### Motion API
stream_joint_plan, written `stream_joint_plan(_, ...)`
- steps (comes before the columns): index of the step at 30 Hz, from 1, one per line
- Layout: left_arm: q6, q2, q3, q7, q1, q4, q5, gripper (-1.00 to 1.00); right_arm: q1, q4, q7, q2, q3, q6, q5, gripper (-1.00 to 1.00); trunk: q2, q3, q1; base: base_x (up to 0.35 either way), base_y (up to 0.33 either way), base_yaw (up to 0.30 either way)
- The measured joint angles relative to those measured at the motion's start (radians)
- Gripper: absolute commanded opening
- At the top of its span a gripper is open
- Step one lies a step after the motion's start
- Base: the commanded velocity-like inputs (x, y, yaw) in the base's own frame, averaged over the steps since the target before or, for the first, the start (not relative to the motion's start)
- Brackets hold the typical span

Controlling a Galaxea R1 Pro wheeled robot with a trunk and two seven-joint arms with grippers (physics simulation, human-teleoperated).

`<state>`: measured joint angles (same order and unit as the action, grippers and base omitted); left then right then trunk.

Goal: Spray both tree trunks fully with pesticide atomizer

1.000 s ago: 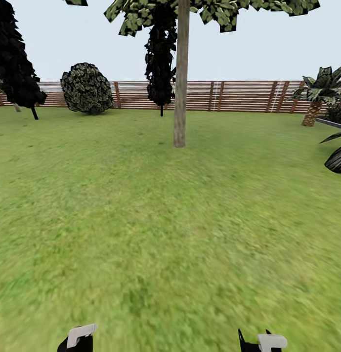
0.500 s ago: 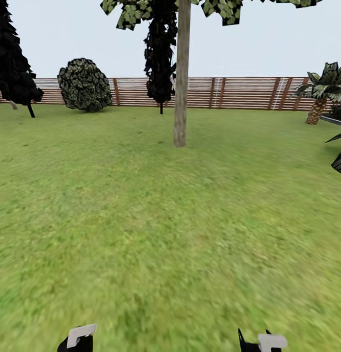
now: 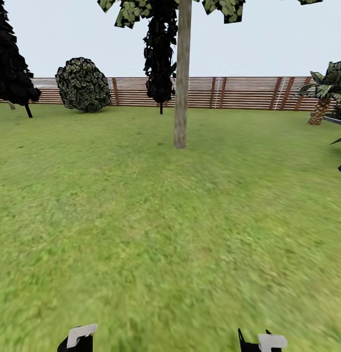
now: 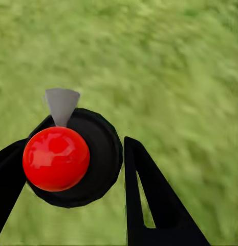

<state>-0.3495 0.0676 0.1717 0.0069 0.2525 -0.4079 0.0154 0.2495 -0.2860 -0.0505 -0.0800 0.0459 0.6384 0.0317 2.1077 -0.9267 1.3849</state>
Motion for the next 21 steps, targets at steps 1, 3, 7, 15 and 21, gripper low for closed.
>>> stream_joint_plan(1, 0.0, 0.0, 0.0, 0.0, 0.0, 0.0, 0.0, -1.0, 0.0, 0.0, 0.0, 0.0, 0.0, 0.0, 0.0, 1.0, 0.0, 0.0, 0.0, 0.338, 0.0, 0.0)
stream_joint_plan(3, 0.0, 0.0, 0.0, 0.0, 0.0, 0.001, -0.001, -1.0, 0.0, 0.0, 0.0, 0.0, 0.0, 0.0, 0.0, 1.0, 0.0, 0.0, 0.0, 0.338, 0.0, 0.0)
stream_joint_plan(7, 0.0, 0.0, 0.0, 0.0, 0.0, 0.0, 0.0, -1.0, 0.0, 0.0, 0.0, 0.0, 0.0, 0.0, 0.0, 1.0, 0.0, 0.0, 0.0, 0.338, 0.0, 0.0)
stream_joint_plan(15, 0.0, 0.0, 0.0, 0.0, 0.0, 0.0, -0.001, -1.0, 0.0, 0.0, 0.001, 0.0, 0.0, 0.0, 0.0, 1.0, 0.0, -0.005, 0.0, 0.338, 0.0, 0.0)
stream_joint_plan(21, 0.0, 0.0, 0.0, 0.0, 0.0, 0.0, -0.001, -1.0, 0.0, 0.0, 0.0, 0.0, 0.0, 0.0, 0.0, 1.0, 0.0, -0.008, 0.0, 0.338, 0.0, 0.0)
